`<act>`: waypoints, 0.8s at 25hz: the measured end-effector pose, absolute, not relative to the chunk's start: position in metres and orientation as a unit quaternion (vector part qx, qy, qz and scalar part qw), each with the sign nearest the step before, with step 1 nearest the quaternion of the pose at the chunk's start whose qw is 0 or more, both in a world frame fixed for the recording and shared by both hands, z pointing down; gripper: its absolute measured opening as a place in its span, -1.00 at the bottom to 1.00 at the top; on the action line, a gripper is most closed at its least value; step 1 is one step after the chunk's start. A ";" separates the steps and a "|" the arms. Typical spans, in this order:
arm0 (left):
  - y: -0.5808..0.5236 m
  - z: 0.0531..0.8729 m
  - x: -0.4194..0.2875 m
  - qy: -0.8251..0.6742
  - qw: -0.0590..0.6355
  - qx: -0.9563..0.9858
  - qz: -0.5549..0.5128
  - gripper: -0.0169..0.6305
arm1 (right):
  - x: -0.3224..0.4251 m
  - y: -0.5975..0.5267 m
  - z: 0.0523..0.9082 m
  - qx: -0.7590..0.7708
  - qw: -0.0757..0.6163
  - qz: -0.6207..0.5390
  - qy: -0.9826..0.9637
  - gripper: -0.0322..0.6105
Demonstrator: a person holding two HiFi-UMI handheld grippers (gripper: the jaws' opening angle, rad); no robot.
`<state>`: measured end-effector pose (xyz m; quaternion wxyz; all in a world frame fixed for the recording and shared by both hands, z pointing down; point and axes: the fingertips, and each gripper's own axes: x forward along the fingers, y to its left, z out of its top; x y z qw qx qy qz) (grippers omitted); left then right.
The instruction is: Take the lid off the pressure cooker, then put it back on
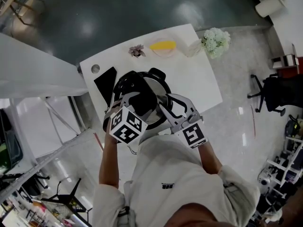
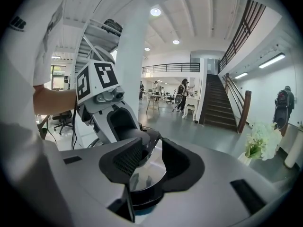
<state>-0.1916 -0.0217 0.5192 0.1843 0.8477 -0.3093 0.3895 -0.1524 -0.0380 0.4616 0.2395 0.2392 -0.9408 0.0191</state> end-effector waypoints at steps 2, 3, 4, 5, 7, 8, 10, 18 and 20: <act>-0.022 0.520 -0.192 -0.308 0.188 0.850 0.384 -0.06 | -0.151 -0.038 0.463 0.241 0.244 0.027 -0.939 -0.48; -0.022 0.520 -0.192 -0.308 0.189 0.851 0.381 -0.06 | -0.151 -0.039 0.463 0.241 0.244 0.028 -0.939 -0.48; -0.022 0.520 -0.193 -0.308 0.190 0.852 0.378 -0.06 | -0.151 -0.039 0.463 0.240 0.243 0.029 -0.939 -0.48; -0.022 0.520 -0.193 -0.309 0.190 0.853 0.376 -0.06 | -0.152 -0.039 0.464 0.239 0.242 0.029 -0.940 -0.48; -0.022 0.519 -0.193 -0.310 0.190 0.854 0.371 -0.06 | -0.152 -0.040 0.464 0.235 0.242 0.026 -0.941 -0.49; -0.023 0.519 -0.193 -0.311 0.190 0.855 0.370 -0.06 | -0.153 -0.041 0.465 0.232 0.240 0.022 -0.942 -0.49; -0.023 0.519 -0.192 -0.314 0.191 0.853 0.369 -0.06 | -0.153 -0.041 0.465 0.229 0.240 0.022 -0.943 -0.49; -0.024 0.519 -0.194 -0.352 0.210 0.837 0.363 -0.06 | -0.157 -0.042 0.467 0.213 0.238 0.019 -0.947 -0.49; -0.025 0.520 -0.194 -0.363 0.215 0.833 0.359 -0.06 | -0.157 -0.041 0.468 0.210 0.241 0.025 -0.947 -0.49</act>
